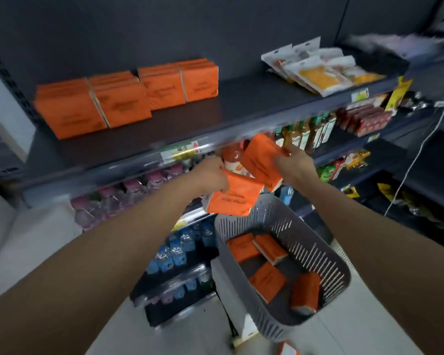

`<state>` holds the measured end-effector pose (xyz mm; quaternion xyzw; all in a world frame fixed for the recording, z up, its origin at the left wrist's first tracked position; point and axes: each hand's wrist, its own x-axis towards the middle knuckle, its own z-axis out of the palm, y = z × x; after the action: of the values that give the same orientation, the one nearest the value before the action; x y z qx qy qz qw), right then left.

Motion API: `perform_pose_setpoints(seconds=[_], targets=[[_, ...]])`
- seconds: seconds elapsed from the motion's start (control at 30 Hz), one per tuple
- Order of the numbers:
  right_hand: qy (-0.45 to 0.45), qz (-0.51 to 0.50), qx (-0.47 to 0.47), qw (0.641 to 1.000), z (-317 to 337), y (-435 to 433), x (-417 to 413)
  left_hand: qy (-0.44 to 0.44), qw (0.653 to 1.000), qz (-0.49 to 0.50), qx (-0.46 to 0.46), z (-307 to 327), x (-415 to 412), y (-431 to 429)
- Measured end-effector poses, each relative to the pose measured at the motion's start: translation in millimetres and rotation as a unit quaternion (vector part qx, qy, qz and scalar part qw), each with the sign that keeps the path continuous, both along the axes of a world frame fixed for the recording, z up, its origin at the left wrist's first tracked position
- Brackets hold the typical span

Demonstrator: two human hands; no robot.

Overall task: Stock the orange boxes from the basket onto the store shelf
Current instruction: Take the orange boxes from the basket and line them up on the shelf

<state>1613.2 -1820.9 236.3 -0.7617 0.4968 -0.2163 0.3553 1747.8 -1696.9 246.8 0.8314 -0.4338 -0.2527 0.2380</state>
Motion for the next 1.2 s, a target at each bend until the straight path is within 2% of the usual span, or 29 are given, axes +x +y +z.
perform_pose_setpoints(seconds=[0.3,0.5,0.63,0.9,1.2], targets=[[-0.087,0.012,-0.091,0.992,60.1,23.3,46.1,-0.013,0.979,0.105,-0.172,57.1,43.5,32.0],[-0.112,0.059,-0.107,0.986,81.9,-5.2,79.4,-0.002,0.954,0.183,-0.236,77.9,69.0,21.4],[-0.117,0.107,-0.104,0.982,90.7,-37.2,94.6,0.024,0.942,0.235,-0.241,85.1,80.2,3.4],[-0.092,0.202,-0.104,0.970,90.1,-91.3,125.4,-0.004,0.916,0.324,-0.237,74.6,97.0,-18.8],[-0.091,0.229,-0.088,0.965,82.4,-124.6,170.0,-0.031,0.914,0.339,-0.222,66.5,152.5,-47.4]])
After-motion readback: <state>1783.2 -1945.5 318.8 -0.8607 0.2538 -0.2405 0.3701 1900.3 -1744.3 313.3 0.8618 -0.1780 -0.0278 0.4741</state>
